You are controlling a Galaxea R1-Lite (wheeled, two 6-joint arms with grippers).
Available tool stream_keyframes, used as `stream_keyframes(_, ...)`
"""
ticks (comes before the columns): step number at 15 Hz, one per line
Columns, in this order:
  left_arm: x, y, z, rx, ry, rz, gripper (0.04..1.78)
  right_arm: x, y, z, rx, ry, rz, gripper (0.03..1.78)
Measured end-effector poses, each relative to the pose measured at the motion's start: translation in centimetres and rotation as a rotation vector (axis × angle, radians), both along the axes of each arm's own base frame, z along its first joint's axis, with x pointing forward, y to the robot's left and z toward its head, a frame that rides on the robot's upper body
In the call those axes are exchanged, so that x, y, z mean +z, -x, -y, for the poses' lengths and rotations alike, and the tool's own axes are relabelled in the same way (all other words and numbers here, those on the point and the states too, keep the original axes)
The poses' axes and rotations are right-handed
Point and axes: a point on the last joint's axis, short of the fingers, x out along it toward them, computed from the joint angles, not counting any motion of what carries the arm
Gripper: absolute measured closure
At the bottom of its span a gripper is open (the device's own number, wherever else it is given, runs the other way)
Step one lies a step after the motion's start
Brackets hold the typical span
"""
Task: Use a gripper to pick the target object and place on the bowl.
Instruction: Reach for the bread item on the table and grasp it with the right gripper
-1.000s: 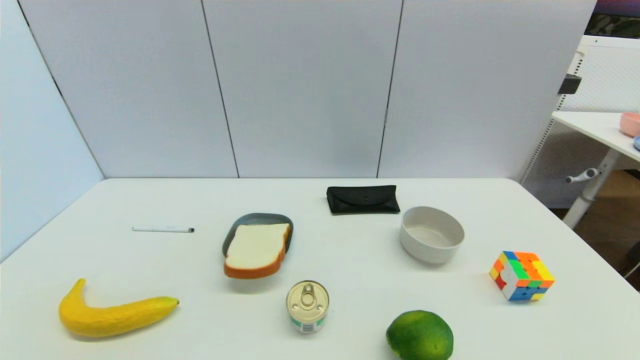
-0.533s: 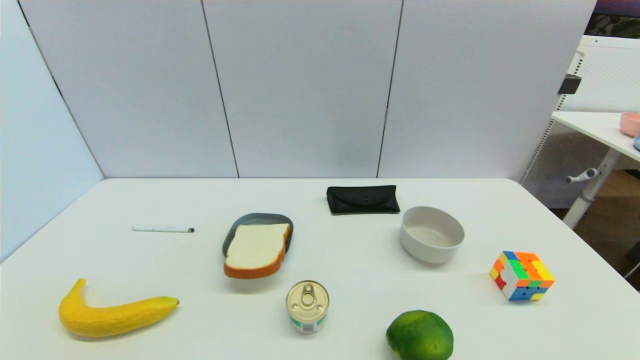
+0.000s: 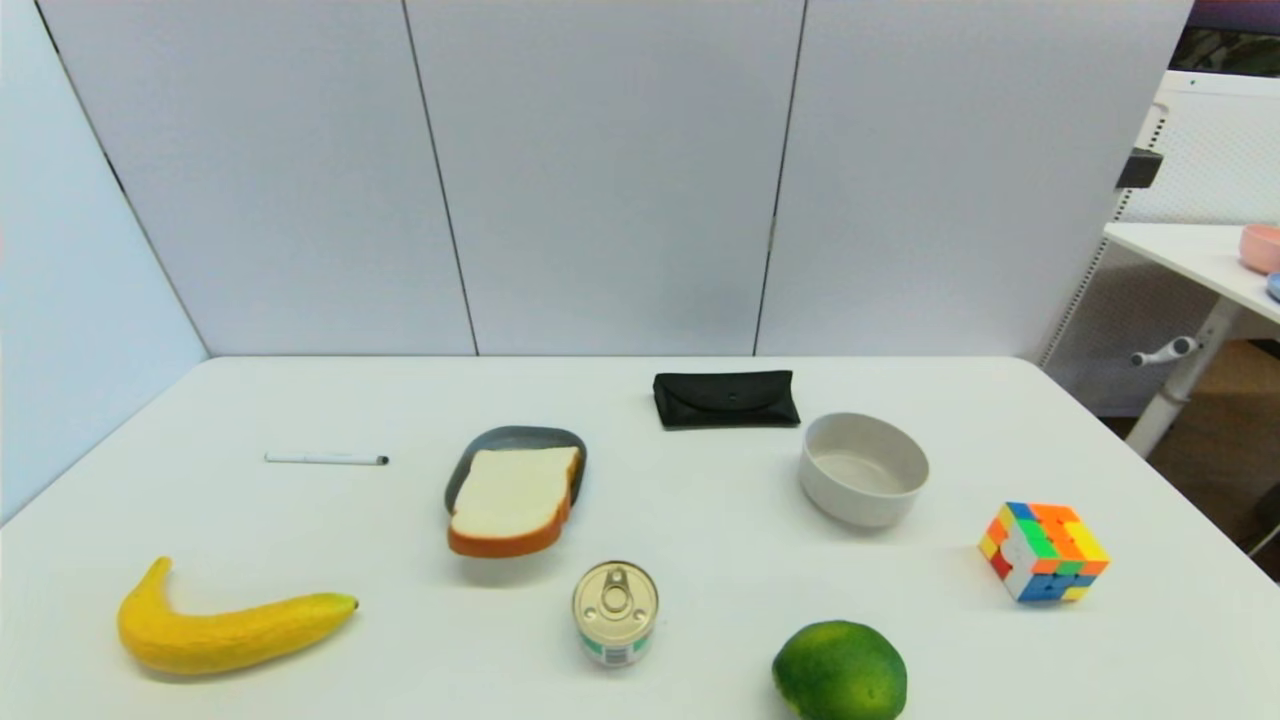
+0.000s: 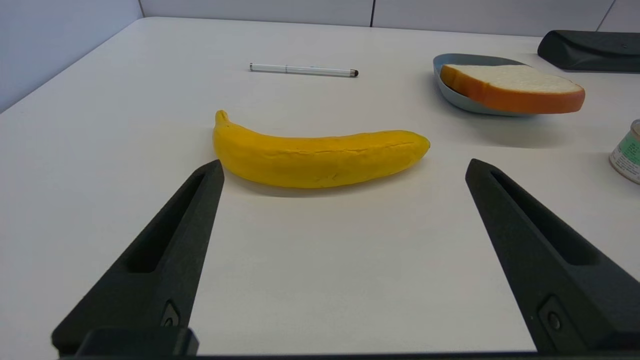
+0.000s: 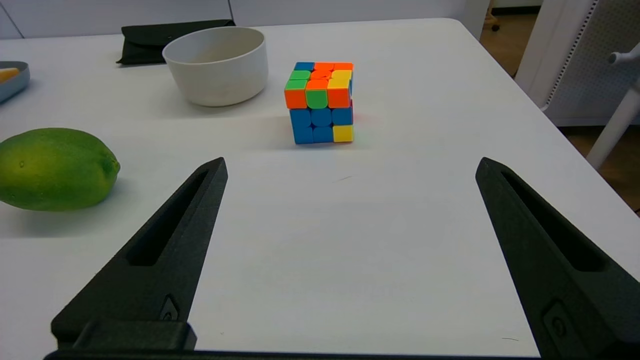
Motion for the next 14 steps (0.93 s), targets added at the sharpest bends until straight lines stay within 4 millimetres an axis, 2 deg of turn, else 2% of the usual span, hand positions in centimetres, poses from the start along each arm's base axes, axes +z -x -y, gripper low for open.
stream_keyframes(9,0.0,0.0,0.0,-0.001,0.000,0.000,0.11,0.4,0.1,0.0,0.005,0.018,0.003,0.10)
stream_keyframes(11,0.0,0.0,0.0,-0.001,0.000,0.000,0.11,2.5,0.3,0.0,0.018,0.018,0.006,0.10)
stream_keyframes(14,0.0,0.0,0.0,0.000,0.000,0.000,0.11,6.8,0.1,-0.1,0.062,0.041,-0.089,0.10)
